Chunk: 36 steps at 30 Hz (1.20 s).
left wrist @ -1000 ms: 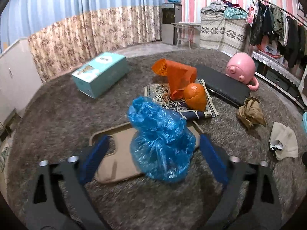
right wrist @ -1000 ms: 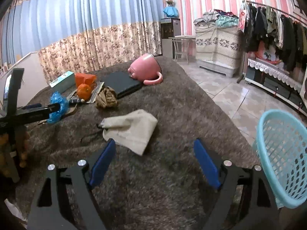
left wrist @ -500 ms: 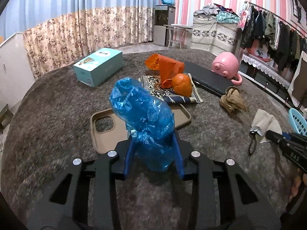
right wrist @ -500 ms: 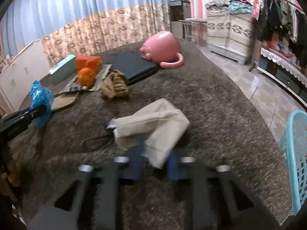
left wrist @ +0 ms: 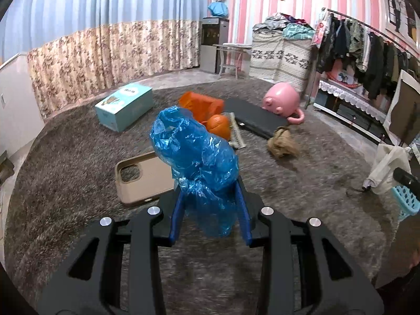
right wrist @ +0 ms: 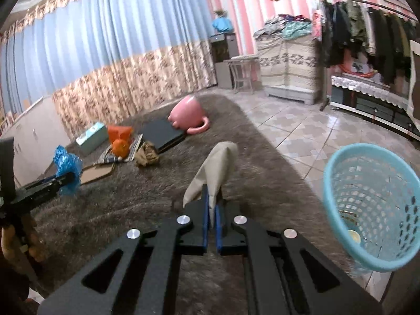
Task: Collect trash
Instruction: 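Carry the blue bag and tan cloth in both tools over the basket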
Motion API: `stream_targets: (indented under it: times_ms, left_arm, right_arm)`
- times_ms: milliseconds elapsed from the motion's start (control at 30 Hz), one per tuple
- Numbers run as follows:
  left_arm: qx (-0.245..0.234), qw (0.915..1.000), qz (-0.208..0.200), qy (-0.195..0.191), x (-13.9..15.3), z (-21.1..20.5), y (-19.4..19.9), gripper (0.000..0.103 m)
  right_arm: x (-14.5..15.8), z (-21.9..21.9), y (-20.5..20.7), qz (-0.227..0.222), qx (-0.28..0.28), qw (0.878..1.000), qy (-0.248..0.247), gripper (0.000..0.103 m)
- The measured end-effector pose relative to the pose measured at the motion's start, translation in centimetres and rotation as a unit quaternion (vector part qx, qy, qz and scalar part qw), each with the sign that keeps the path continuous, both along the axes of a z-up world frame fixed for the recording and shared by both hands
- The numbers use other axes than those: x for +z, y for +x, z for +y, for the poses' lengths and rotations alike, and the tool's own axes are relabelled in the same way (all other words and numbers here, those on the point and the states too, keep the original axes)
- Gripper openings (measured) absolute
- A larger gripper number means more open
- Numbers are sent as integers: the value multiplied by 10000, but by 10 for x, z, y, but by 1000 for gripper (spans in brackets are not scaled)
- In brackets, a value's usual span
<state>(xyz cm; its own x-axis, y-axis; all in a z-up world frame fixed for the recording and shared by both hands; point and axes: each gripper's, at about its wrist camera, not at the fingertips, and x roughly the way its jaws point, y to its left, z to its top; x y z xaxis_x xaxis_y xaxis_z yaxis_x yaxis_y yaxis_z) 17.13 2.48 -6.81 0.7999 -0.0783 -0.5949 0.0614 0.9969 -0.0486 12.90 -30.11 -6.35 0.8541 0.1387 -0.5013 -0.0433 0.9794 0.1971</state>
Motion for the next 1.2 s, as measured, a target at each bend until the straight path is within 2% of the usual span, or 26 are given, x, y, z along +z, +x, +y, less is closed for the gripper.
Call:
stream_targets:
  times_ms: [333, 633, 1033, 1200]
  left_arm:
    - [-525, 9982, -289, 39, 22, -42, -10, 34]
    - [-1144, 9923, -467, 111, 36, -95, -11, 34]
    - [-2138, 9746, -603, 298, 37, -188, -8, 34]
    - [-2641, 9615, -692, 310, 38, -235, -9, 34]
  right_arm:
    - [29, -53, -36, -416, -612, 9972, -38, 4]
    - [32, -113, -62, -462, -1331, 9900, 78, 4]
    - [22, -177, -88, -369, -2059, 9778, 154, 4]
    - [18, -197, -95, -326, -2309, 9723, 150, 4]
